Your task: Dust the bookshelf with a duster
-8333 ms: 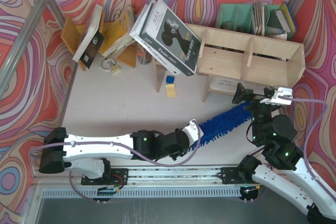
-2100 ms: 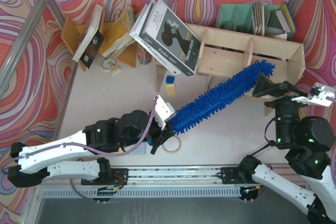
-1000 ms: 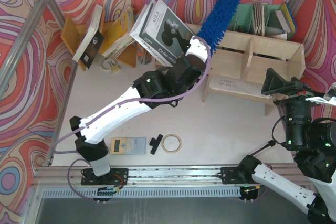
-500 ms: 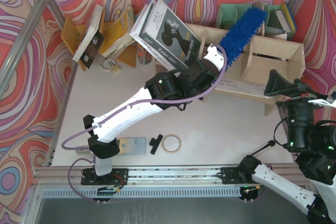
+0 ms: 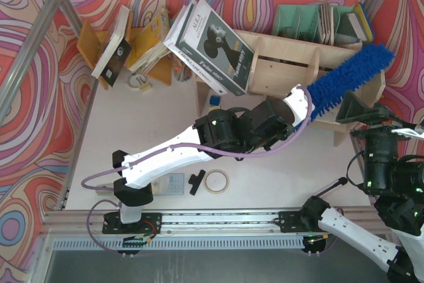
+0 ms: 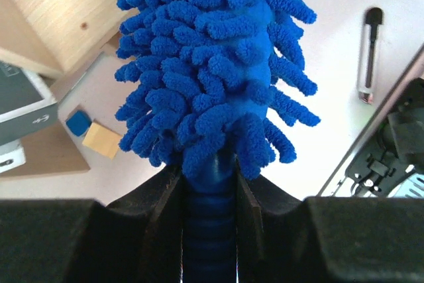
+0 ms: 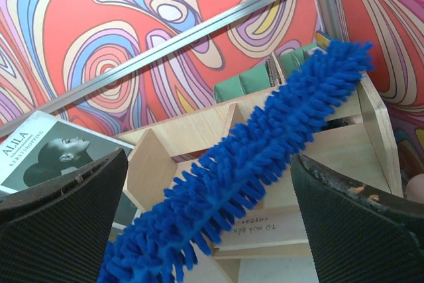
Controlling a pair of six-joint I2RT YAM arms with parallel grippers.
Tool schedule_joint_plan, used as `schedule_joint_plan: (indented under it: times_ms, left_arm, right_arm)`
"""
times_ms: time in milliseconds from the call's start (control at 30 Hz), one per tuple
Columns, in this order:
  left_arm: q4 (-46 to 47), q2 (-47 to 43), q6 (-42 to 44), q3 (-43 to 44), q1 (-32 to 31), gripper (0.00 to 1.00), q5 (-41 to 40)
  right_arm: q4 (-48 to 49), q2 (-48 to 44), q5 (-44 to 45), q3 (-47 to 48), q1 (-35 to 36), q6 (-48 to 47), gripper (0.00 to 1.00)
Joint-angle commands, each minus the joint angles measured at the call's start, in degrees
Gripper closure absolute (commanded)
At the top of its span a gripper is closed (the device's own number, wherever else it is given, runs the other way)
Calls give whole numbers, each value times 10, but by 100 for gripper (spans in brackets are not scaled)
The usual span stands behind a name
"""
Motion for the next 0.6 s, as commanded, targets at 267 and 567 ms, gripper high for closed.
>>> schedule_joint_plan:
  times_ms: [267, 567]
  left_arm:
    - [251, -161, 39, -245, -24, 100, 0]
    - [297, -218, 74, -327, -22, 100, -197]
  right_arm:
    - [11, -12, 14, -15, 1, -1, 1]
    - [8, -10, 7, -10, 1, 8, 1]
